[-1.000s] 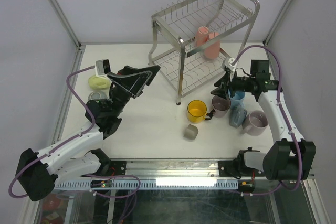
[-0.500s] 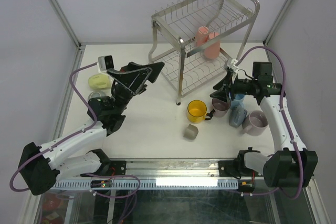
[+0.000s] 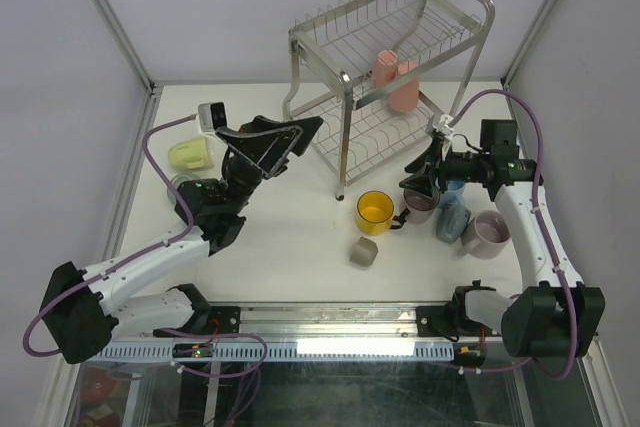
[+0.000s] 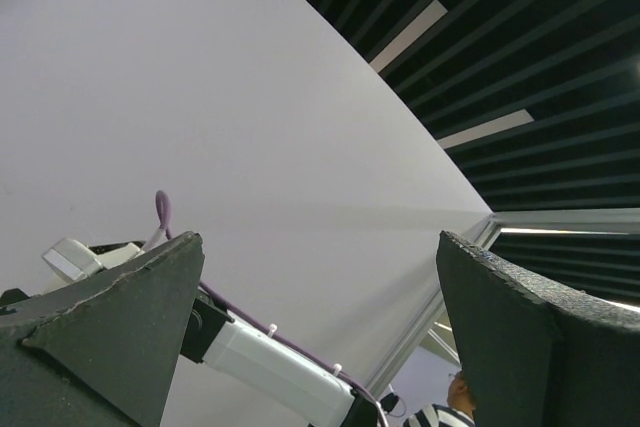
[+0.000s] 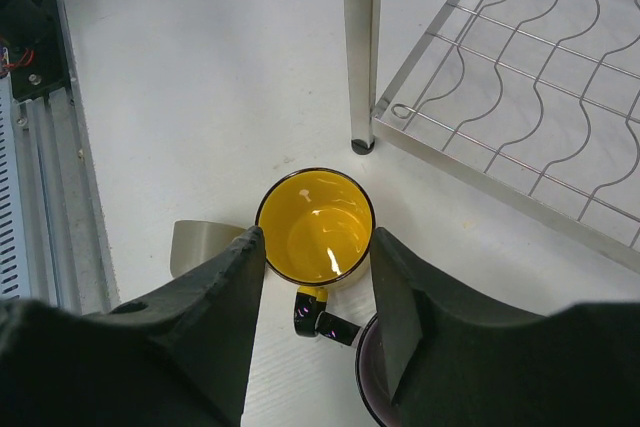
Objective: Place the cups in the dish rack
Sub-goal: Pick up the cup at the center of the board.
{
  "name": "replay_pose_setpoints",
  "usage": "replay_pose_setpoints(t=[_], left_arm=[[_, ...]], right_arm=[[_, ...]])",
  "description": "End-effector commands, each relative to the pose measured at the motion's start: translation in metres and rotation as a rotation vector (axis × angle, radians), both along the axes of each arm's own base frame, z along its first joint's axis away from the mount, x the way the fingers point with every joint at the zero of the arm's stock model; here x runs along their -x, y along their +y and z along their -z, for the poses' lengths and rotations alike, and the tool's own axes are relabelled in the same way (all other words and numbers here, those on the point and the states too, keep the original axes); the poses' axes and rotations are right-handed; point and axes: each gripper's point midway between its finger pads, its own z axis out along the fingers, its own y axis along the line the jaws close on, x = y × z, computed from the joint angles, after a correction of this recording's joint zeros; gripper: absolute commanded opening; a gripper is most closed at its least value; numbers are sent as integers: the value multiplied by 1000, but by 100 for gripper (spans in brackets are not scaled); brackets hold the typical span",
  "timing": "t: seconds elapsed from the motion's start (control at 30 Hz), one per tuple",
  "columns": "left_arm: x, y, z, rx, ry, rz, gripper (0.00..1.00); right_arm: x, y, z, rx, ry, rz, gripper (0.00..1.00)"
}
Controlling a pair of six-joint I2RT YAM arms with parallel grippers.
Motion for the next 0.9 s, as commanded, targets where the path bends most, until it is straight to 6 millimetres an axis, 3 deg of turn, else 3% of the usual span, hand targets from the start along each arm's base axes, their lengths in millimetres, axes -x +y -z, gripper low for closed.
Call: replay_pose_setpoints(t=[0.0,0.13,0.23,0.4,0.5,0.67,0.8,0.87], left_arm=[[14,8,-22,32,-87,-15,99],[-5,11,5,-82,-54,-181,99],[-39,16,56,-332,18,-407,99],[-77,53,139,-770,106,-742,99],[-94,95,201,-1008,336,-911,99],[-87,149,276,-1259,626,-1058,99],[-78,169,312,-1322,754,-1089,99],[-77,178,327,-1352,795,-1099,88]], right_arm=[[5,2,-12,-27,-30,-18,49],[6,3,-12,-31,-26,-23,49],[7,2,-12,-30,-29,-26,50],[9,3,-9,-28,-25,-28,50],[9,2,-7,-26,-17,-25,50],[10,2,-4,-26,-7,-21,50],[10,2,-2,-29,-1,-18,51],[10,2,-1,-29,0,-18,51]])
